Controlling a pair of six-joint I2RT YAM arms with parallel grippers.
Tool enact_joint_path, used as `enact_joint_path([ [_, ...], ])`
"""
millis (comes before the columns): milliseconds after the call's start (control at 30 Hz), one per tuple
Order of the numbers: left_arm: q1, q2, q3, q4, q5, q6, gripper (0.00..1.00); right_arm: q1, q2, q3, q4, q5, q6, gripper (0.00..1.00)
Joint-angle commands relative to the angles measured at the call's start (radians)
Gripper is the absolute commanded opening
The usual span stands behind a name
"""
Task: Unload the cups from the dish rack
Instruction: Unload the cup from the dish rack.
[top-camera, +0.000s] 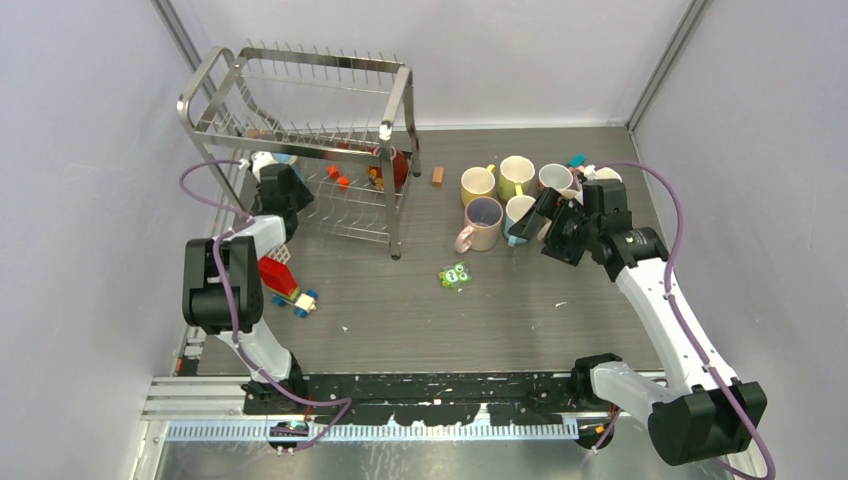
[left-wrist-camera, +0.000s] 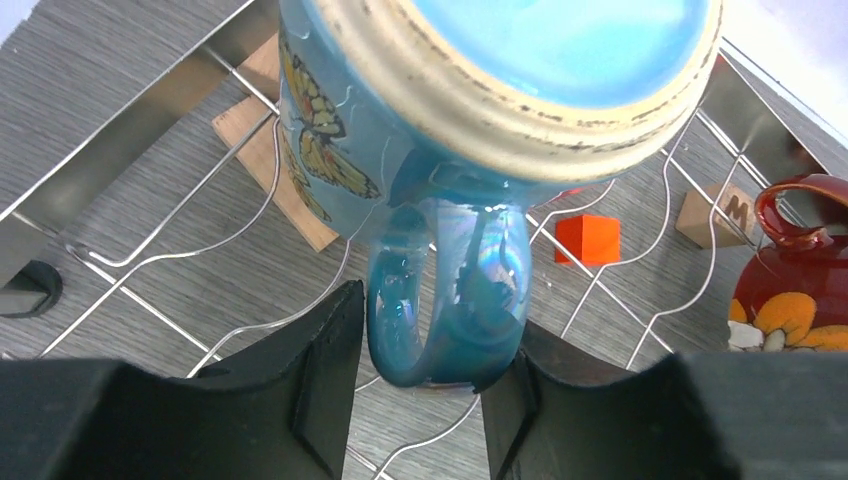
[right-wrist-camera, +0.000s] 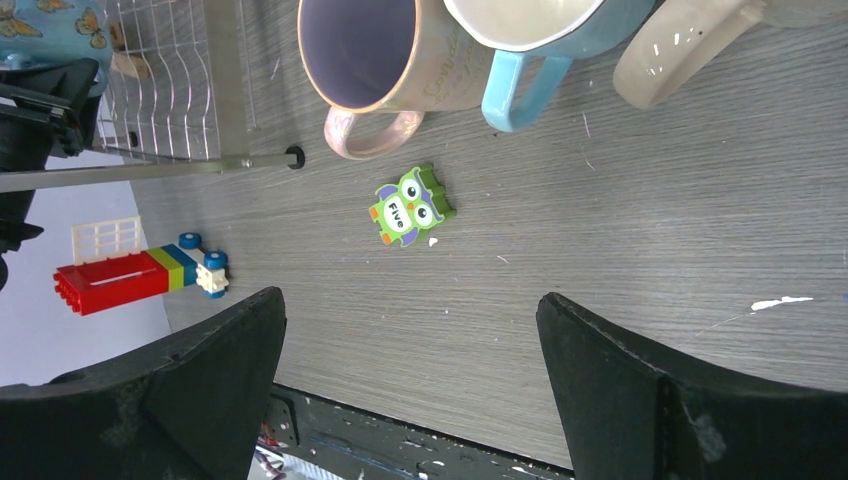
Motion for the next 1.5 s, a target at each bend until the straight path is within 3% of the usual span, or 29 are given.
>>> enact_joint_path([
  [0,-0.011,0.018,0.053,-0.014,-0.089,0.046,0.44,0.005,0.004,0.002,0.04,-0.004,-0.023,1.0],
  [233,-0.015,0.034,0.073,-0.043,-0.127,0.072,0.32,0.006,0.007,0.0,0.039,-0.004,-0.024,1.0],
  [500,-0.03,0.023,0.08,-0.042,-0.097,0.122,0.0,0.006,0.007,-0.003,0.044,-0.007,-0.025,1.0],
  [733,-0.097,-0.052,0.055,-0.052,-0.147,0.178,0.0,0.006,0.003,-0.008,0.051,-0.014,-0.021,1.0],
  [1467,-0.253,-0.411,-0.192,-0.095,-0.303,0.076,0.0,0.006,-0.012,-0.053,0.106,-0.053,0.001,1.0],
])
